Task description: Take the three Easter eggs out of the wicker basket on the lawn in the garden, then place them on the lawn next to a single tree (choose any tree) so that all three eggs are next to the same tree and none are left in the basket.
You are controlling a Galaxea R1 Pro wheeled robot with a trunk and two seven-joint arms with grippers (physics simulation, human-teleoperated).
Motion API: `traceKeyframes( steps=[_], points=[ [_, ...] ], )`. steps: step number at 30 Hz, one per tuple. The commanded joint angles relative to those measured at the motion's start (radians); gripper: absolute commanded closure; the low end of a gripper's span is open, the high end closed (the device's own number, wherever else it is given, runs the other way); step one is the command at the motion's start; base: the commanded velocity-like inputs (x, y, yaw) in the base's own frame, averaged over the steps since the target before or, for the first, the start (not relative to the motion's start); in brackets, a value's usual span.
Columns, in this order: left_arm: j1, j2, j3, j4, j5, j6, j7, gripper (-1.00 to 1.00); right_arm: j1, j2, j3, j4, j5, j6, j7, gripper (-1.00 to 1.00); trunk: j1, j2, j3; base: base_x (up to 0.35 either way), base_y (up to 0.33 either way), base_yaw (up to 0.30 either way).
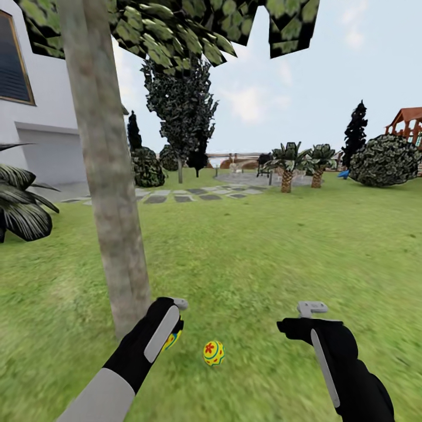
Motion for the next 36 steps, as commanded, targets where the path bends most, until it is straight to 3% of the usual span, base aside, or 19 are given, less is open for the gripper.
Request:
traceKeyframes(
  steps=[1, 5, 11, 20, 36],
  points=[
    [-0.001, 0.000, -0.001, -0.001, 0.009, -0.002, 0.011, 1.00, -0.001, 0.001, -0.001, -0.001, 0.010, 0.004, 0.007, -1.00, 0.000, -0.001, -0.003, 0.137, -0.298, 0.074],
    [-0.001, 0.000, -0.001, 0.001, 0.009, -0.009, 0.011, 1.00, -0.001, 0.001, 0.000, -0.001, 0.010, 0.004, 0.007, -1.00, 0.000, -0.001, -0.009, 0.135, -0.298, 0.074],
    [-0.001, -0.001, -0.002, 0.001, 0.009, -0.011, 0.011, 1.00, -0.001, 0.001, 0.035, 0.000, 0.011, 0.004, 0.007, -1.00, 0.000, -0.001, -0.019, 0.133, -0.298, 0.086],
    [-0.001, -0.001, -0.001, 0.001, 0.011, -0.015, 0.003, 1.00, -0.001, 0.001, 0.041, 0.000, 0.013, 0.004, 0.007, -1.00, 0.000, -0.001, -0.033, 0.158, -0.245, 0.101],
    [-0.001, -0.001, -0.001, 0.000, 0.015, -0.020, -0.015, 1.00, -0.001, 0.002, 0.043, 0.000, 0.014, 0.004, 0.006, -1.00, 0.000, -0.001, -0.056, 0.182, -0.023, 0.154]
  ],
)
